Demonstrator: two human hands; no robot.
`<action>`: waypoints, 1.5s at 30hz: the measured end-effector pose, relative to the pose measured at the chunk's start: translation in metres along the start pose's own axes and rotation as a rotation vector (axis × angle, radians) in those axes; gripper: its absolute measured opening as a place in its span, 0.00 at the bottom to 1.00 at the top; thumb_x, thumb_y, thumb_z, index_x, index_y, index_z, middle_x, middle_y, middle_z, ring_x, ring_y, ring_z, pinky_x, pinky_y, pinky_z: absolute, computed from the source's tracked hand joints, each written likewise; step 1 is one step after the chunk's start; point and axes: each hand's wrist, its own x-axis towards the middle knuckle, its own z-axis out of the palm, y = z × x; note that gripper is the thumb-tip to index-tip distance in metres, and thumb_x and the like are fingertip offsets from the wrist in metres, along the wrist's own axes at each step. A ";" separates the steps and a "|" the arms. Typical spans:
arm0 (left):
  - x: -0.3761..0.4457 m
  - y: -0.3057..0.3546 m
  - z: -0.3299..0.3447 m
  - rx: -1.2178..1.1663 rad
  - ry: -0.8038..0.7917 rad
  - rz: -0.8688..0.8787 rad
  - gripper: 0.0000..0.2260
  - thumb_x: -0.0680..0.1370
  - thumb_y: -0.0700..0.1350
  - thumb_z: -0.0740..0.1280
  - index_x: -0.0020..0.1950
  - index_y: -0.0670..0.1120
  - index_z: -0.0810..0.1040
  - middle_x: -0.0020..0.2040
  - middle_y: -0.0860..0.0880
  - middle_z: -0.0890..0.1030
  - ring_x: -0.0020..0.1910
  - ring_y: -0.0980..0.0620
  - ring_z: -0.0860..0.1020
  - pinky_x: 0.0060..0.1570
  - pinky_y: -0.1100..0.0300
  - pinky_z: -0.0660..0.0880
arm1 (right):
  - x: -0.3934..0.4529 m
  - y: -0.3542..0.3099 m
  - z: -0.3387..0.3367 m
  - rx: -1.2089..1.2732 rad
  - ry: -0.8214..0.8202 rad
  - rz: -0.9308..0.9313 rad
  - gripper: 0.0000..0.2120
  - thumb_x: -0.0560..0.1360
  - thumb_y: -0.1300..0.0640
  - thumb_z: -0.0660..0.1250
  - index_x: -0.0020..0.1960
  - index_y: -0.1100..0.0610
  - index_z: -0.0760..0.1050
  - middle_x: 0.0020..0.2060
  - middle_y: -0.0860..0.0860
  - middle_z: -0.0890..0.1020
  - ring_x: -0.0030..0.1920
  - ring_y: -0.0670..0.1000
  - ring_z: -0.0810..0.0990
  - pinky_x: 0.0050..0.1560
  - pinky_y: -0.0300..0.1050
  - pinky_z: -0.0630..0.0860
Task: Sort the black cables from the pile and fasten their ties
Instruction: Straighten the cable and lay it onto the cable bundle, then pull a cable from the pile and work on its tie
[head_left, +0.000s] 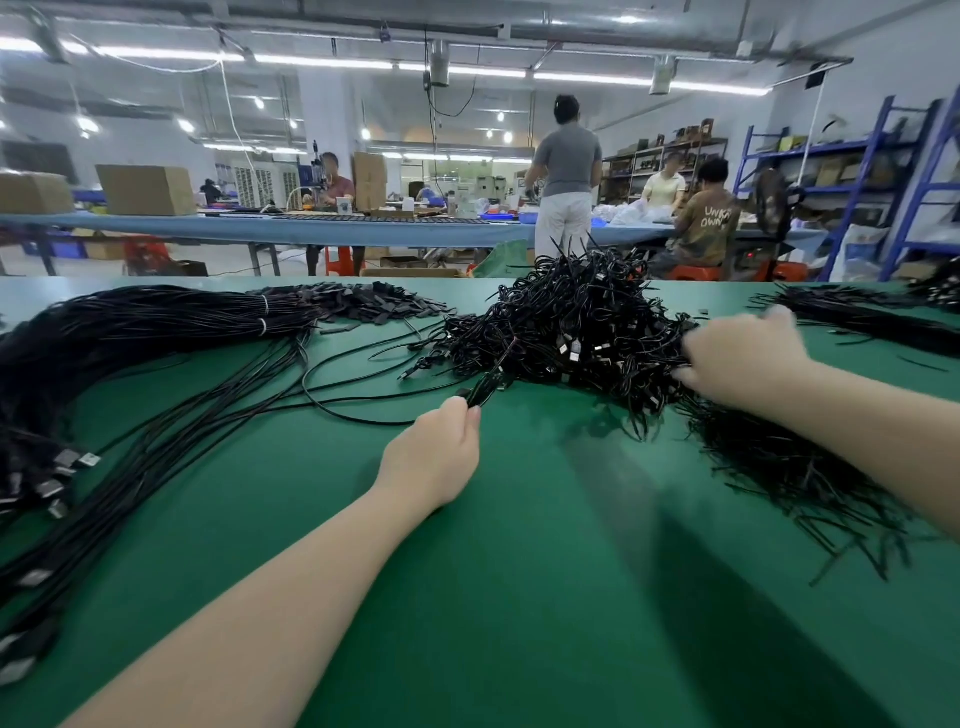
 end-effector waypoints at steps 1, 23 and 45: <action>0.001 0.000 0.001 -0.024 -0.001 -0.006 0.17 0.84 0.53 0.49 0.37 0.48 0.59 0.34 0.49 0.71 0.31 0.49 0.68 0.31 0.55 0.60 | -0.002 0.013 0.009 -0.003 -0.110 0.053 0.18 0.77 0.39 0.60 0.37 0.52 0.68 0.35 0.46 0.74 0.40 0.51 0.76 0.51 0.49 0.68; 0.013 -0.015 0.007 -0.551 -0.062 -0.203 0.15 0.82 0.55 0.53 0.40 0.47 0.66 0.30 0.54 0.70 0.29 0.49 0.69 0.40 0.53 0.69 | 0.001 0.029 0.030 0.341 -0.197 0.324 0.10 0.70 0.50 0.74 0.46 0.55 0.82 0.42 0.53 0.80 0.41 0.56 0.79 0.38 0.44 0.74; 0.009 -0.008 0.005 -0.208 -0.064 0.020 0.14 0.83 0.55 0.53 0.40 0.50 0.62 0.36 0.50 0.72 0.34 0.47 0.71 0.34 0.52 0.64 | -0.027 -0.140 -0.021 1.250 0.264 -0.359 0.01 0.72 0.57 0.73 0.43 0.53 0.82 0.36 0.43 0.82 0.38 0.43 0.80 0.44 0.34 0.76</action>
